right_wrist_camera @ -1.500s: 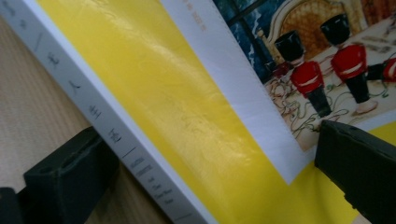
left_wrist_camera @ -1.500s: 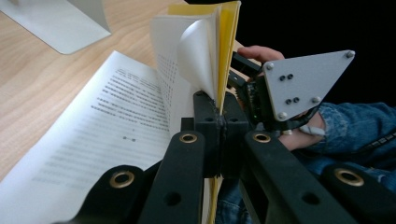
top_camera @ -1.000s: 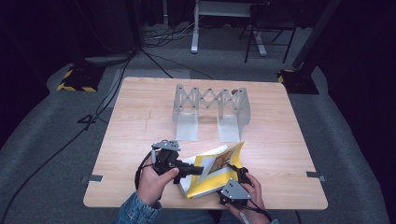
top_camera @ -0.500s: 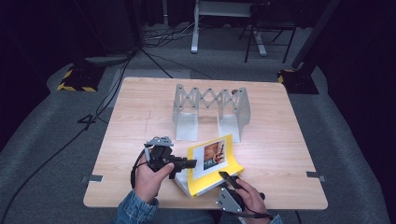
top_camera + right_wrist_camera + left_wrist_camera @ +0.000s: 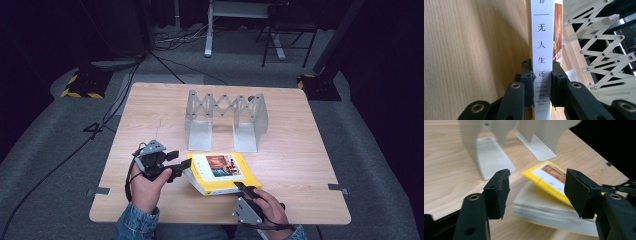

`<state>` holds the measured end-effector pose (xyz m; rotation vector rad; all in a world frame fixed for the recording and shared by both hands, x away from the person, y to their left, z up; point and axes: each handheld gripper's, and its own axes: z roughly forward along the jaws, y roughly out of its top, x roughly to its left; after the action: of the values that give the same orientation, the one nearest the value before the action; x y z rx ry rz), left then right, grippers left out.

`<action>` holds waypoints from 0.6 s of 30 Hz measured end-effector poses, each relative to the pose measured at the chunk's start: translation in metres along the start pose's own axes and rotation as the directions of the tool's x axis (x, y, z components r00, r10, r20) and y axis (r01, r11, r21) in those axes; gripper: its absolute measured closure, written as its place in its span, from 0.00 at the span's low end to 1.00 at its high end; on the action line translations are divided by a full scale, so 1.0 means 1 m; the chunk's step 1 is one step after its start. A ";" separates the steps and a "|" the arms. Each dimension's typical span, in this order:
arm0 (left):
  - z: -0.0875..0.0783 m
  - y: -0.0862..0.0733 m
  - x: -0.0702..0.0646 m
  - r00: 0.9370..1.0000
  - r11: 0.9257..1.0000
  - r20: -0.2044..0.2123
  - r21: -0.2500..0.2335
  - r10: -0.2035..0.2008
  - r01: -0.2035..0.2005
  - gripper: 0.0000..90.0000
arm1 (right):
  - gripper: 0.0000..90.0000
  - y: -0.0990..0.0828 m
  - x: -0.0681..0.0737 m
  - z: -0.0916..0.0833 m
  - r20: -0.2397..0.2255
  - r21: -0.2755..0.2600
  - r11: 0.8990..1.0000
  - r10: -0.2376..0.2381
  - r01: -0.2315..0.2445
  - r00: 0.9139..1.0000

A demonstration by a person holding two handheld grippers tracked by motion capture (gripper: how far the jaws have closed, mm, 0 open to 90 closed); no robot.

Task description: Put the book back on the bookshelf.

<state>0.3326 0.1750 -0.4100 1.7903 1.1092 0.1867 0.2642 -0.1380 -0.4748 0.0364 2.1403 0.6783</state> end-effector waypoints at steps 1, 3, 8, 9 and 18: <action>-0.002 -0.001 0.003 1.000 1.000 -0.009 -0.008 -0.005 0.005 0.41 | 0.85 0.001 -0.001 -0.001 0.001 -0.001 1.000 0.005 -0.005 1.000; -0.007 -0.003 0.009 0.999 1.000 -0.034 -0.021 -0.017 0.016 0.40 | 0.85 0.002 -0.004 -0.003 0.001 -0.004 1.000 0.011 -0.011 1.000; -0.017 -0.010 0.024 0.990 0.999 -0.137 -0.029 -0.024 0.020 0.39 | 0.85 0.006 -0.015 -0.010 0.011 -0.021 0.999 0.030 -0.030 0.999; -0.018 -0.012 0.028 0.987 1.000 -0.158 -0.027 -0.017 0.013 0.39 | 0.85 0.006 -0.017 -0.012 0.021 -0.026 0.999 0.029 -0.029 0.999; -0.017 -0.032 0.053 0.965 0.999 -0.260 0.028 -0.018 0.026 0.37 | 0.85 0.007 -0.035 -0.024 0.063 -0.061 0.997 0.054 -0.050 0.997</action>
<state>0.3341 0.2287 -0.4441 1.8157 1.3223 0.4022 0.2664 -0.1522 -0.4338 0.0811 2.0627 0.7607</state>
